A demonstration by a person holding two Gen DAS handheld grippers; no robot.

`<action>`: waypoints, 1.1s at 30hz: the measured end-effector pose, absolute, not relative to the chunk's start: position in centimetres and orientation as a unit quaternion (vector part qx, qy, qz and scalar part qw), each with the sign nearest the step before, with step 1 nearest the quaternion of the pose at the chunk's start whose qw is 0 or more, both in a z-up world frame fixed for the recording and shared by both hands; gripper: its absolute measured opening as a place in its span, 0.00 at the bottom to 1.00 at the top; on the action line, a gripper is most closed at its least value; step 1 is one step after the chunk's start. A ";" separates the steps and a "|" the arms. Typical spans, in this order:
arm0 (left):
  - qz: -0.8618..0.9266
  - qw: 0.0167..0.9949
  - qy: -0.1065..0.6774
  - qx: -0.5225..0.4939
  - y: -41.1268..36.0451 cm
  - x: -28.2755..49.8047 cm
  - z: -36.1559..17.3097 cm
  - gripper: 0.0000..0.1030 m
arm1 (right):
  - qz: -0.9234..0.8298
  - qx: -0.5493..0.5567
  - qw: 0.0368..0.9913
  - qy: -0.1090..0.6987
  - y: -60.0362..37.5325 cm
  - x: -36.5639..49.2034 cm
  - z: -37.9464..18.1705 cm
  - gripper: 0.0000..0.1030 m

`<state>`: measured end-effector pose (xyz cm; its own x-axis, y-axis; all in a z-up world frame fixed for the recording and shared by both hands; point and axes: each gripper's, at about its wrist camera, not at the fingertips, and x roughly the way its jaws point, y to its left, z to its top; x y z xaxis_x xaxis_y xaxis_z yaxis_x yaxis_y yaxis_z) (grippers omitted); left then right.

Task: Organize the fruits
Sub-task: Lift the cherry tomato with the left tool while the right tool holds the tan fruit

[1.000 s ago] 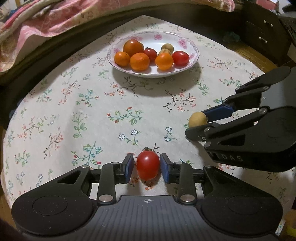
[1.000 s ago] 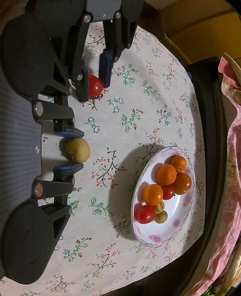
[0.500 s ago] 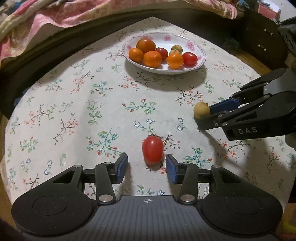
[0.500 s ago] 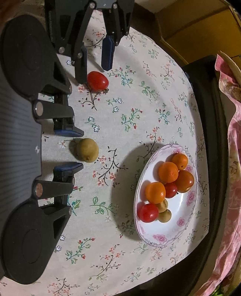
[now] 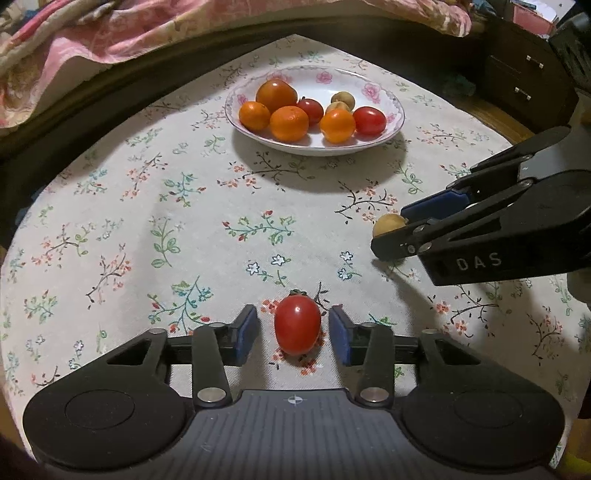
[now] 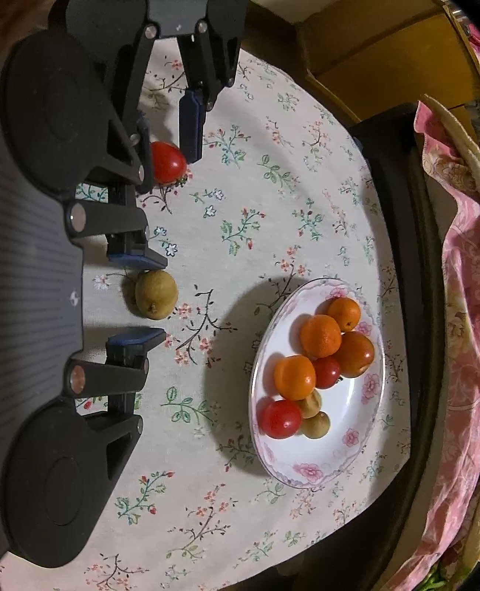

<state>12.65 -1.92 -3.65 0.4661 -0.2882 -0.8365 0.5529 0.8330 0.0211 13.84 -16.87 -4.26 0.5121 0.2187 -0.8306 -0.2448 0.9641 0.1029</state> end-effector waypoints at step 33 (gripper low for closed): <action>-0.220 0.852 0.447 0.163 -2.1 13.1 -3.0 0.32 | 0.136 -0.048 0.874 0.464 -15.3 13.7 -4.1 0.32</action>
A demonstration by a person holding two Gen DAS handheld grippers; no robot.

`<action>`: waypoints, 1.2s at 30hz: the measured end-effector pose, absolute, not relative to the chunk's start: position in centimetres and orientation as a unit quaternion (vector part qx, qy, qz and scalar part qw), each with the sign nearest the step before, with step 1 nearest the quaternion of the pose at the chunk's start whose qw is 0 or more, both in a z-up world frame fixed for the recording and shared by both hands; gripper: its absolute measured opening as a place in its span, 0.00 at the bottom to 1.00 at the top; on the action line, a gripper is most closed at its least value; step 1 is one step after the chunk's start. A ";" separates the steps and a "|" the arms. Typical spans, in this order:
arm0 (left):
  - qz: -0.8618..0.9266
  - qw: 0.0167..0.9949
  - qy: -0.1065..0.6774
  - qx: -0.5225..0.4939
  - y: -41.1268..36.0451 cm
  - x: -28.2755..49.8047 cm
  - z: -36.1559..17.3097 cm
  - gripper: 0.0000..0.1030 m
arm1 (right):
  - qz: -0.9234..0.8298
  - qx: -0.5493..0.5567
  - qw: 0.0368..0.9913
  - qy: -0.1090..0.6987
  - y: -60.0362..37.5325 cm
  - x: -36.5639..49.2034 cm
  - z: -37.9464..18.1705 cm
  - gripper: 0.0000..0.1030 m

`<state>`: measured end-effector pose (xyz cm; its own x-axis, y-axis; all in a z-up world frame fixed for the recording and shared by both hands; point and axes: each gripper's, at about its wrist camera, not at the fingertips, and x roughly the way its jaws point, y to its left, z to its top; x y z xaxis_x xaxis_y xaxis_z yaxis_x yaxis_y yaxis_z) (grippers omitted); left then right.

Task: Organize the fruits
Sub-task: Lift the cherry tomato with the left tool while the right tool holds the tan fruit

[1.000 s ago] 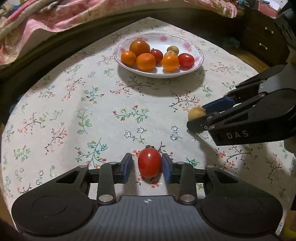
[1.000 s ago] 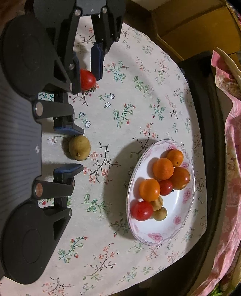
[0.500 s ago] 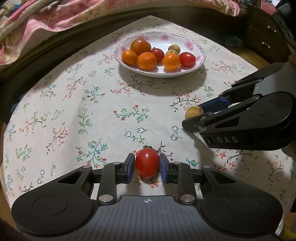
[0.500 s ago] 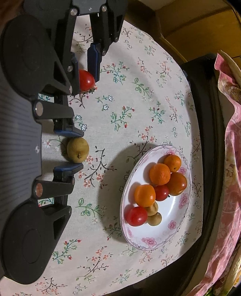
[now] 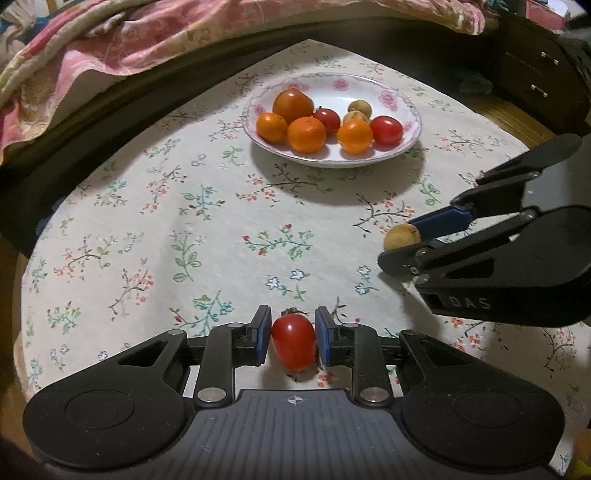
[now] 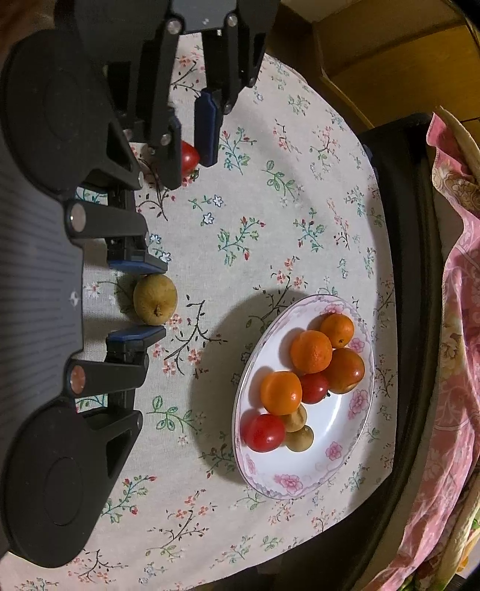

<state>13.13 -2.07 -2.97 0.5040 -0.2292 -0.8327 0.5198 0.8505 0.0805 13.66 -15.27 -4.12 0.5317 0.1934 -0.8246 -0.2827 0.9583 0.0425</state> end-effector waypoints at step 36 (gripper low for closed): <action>-0.220 0.850 0.445 0.176 -2.4 13.2 -3.2 0.33 | 0.134 -0.043 0.877 0.459 -15.6 13.6 -3.8 0.32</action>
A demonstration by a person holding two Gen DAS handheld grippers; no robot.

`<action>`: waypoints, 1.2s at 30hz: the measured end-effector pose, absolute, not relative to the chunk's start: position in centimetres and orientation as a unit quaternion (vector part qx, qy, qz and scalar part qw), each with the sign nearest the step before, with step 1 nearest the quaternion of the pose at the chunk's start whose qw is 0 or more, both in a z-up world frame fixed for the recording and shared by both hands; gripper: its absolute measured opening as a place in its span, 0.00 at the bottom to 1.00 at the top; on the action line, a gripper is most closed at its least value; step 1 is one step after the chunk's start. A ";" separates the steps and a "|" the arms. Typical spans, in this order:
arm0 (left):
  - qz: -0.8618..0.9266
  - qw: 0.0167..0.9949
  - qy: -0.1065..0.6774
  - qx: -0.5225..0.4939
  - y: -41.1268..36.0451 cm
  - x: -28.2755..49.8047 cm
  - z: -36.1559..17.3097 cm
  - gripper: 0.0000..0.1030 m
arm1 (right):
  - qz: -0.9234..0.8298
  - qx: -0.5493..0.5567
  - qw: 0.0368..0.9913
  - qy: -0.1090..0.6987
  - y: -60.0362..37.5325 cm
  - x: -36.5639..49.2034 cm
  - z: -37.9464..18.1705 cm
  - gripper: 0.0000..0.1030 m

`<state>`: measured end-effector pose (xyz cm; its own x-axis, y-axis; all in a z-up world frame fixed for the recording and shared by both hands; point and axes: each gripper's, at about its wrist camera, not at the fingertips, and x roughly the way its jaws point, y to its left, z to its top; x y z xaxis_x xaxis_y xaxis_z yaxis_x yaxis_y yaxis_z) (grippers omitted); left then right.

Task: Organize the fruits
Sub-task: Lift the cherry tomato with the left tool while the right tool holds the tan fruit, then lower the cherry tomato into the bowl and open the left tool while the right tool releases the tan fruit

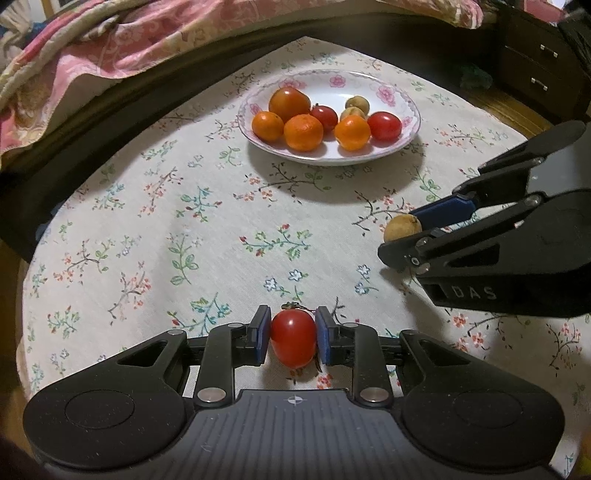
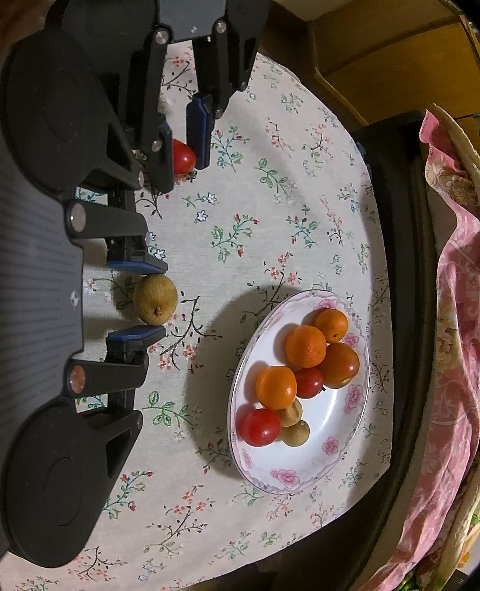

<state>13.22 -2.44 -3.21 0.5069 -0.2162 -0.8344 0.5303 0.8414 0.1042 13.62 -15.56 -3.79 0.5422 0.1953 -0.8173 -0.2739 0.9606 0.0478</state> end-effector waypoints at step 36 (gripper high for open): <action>-0.220 0.880 0.397 0.138 -7.1 17.4 0.7 0.31 | 0.085 0.026 0.909 0.408 -20.8 16.3 0.0 0.32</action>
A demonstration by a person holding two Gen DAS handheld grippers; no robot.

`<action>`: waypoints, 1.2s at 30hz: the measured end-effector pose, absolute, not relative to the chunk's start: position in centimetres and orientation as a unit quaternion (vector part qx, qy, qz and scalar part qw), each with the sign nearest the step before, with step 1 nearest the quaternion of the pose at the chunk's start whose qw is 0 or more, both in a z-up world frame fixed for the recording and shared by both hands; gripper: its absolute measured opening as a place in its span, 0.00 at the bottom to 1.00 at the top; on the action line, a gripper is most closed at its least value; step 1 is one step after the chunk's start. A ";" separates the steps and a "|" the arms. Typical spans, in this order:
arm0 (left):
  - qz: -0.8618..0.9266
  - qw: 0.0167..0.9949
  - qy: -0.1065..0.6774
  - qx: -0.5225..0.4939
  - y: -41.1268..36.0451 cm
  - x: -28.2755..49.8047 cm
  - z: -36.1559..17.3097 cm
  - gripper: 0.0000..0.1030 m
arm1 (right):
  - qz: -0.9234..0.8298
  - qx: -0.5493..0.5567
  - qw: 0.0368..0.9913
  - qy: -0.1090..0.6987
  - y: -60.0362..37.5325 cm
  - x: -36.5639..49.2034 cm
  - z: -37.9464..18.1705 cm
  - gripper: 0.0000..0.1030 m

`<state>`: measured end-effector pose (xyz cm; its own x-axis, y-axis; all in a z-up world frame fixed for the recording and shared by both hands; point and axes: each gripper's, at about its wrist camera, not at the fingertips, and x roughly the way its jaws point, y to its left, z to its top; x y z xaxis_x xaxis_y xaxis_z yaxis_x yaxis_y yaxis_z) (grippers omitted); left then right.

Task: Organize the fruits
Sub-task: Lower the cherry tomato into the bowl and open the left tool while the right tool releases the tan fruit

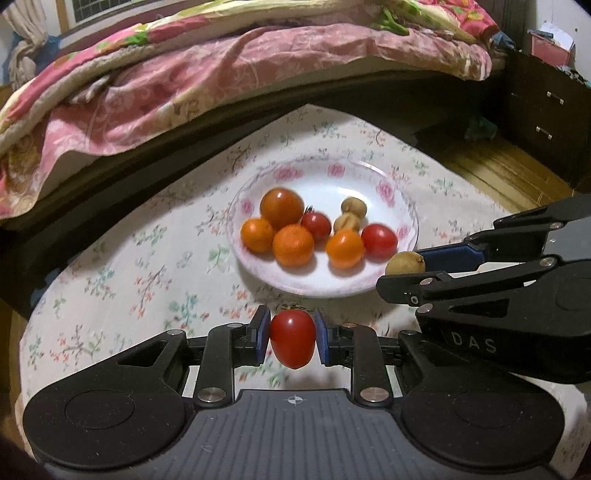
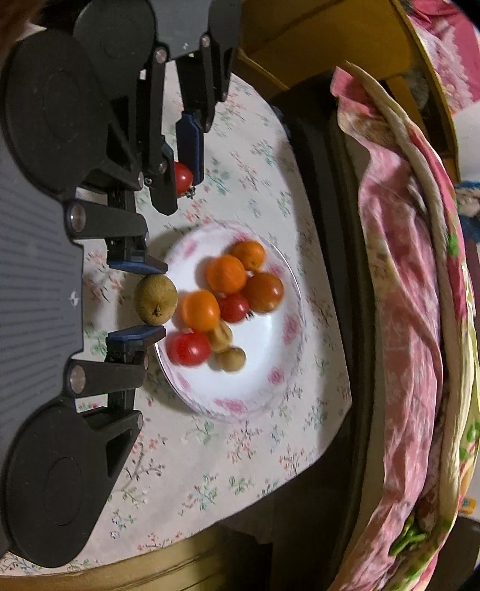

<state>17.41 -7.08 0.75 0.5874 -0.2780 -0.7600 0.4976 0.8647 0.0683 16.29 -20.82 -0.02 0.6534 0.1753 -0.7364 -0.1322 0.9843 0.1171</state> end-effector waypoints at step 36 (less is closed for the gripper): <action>-0.209 0.893 0.386 0.099 -9.7 25.3 0.2 0.49 | 0.058 0.092 0.917 0.384 -25.4 24.6 -1.3 0.33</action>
